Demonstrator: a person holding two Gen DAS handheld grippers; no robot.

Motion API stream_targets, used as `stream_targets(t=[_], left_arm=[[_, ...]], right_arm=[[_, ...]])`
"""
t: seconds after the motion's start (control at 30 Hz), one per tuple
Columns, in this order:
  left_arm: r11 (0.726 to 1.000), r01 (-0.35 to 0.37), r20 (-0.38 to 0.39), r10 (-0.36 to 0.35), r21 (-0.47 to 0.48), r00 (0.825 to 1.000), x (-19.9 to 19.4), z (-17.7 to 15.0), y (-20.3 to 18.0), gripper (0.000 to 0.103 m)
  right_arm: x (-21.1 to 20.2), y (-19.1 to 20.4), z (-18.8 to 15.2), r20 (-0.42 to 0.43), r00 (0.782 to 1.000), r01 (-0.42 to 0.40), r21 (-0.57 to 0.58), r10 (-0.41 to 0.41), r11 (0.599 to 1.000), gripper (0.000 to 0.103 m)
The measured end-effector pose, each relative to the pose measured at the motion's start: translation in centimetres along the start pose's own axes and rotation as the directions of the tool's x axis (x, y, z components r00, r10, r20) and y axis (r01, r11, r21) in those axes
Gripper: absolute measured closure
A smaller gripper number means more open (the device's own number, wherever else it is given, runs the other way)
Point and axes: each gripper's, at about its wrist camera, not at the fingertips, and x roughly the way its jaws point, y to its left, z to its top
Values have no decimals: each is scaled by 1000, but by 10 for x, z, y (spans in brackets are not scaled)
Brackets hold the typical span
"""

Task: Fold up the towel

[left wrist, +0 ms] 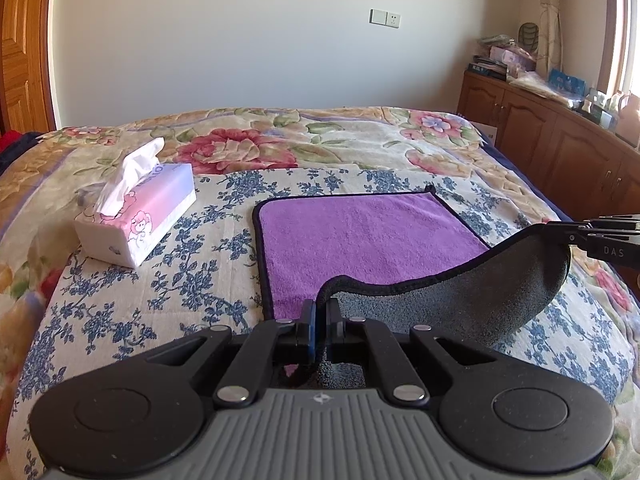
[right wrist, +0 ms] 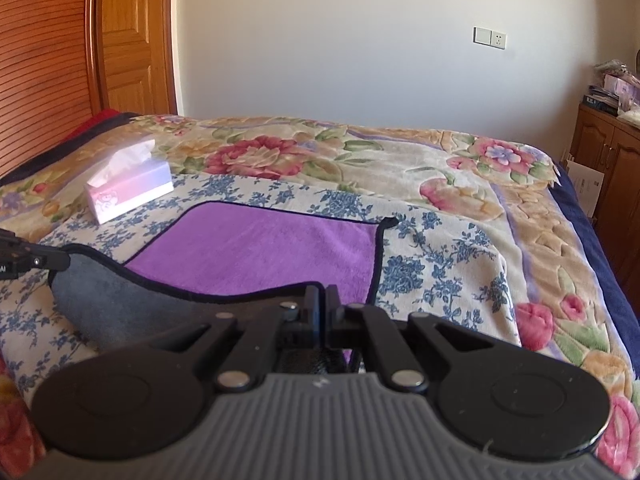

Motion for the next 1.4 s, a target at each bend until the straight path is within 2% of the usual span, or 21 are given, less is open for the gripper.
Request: stream_targets(t=[1.4], left_arm=[[999,-32,19,32,20,999,71,58,13,98]], right_arm=[[68,-17,39,22,1000,20,-92,-18,996,100]])
